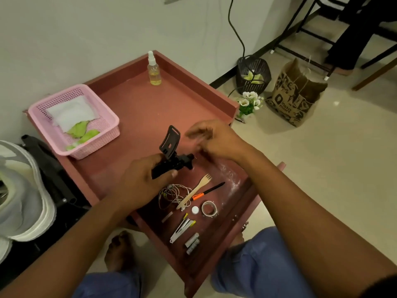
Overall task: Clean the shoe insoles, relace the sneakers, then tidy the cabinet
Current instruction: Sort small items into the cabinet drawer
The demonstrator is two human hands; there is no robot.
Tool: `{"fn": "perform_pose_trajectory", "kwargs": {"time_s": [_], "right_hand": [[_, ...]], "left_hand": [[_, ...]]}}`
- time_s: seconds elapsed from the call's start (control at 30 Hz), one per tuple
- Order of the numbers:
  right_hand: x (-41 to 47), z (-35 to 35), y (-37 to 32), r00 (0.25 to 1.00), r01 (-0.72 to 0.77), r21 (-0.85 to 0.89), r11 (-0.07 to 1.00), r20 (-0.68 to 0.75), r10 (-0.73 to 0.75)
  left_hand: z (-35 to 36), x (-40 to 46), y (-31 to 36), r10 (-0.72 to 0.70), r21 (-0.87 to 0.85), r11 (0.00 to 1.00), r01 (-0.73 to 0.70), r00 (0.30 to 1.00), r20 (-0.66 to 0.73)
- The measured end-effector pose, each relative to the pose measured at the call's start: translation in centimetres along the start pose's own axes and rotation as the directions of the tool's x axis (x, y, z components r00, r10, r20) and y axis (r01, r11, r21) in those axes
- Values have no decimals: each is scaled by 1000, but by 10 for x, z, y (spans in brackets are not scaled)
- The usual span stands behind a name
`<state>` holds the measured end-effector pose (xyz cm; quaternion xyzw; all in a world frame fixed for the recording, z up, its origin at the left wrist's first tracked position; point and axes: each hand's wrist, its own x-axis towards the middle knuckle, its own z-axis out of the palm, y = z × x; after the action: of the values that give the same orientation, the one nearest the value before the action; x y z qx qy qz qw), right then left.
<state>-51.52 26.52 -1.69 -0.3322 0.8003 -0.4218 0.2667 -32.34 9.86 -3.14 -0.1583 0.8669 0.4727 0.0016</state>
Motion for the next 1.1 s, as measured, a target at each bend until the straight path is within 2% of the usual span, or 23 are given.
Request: {"fn": "perform_pose_trajectory", "kwargs": {"time_s": [0.07,0.1,0.2,0.27,0.4,0.53,0.63,0.8,0.9,1.0,1.1], "right_hand": [[14,2,12,988,-6,-162,987,-155,-20],[21,6,18,985,28,-231,973,-162,-67],[34,21,33,991,77,-438,896,-63,-116],[39,24,40,993,66,-490,869,-57,-107],[45,18,48,992,39,-390,920,-92,-81],[48,17,51,994,15,-321,947,-98,-49],[50,16,50,993,9,-290,957,-109,-42],[53,14,49,993,-2,-284,959,-114,-32],[54,15,51,993,9,-299,954,-111,-44],[53,15,51,993,17,-320,947,-105,-54],[52,16,51,993,13,-301,953,-106,-48]], "left_hand": [[11,-5,0,6,68,998,-9,999,44],[20,-9,0,8,92,996,-14,998,66],[58,-16,0,-23,86,996,11,990,138],[85,-12,-3,-38,92,995,22,985,171],[121,6,-13,-60,230,973,34,992,109],[140,32,-46,-65,369,927,70,998,-26],[149,52,-63,-142,482,855,191,980,-136],[157,72,-81,-341,314,876,366,930,-135],[161,79,-80,-357,233,896,379,925,-131],[163,81,-73,-329,252,899,358,932,-151],[163,78,-72,-372,290,871,397,918,-140]]}}
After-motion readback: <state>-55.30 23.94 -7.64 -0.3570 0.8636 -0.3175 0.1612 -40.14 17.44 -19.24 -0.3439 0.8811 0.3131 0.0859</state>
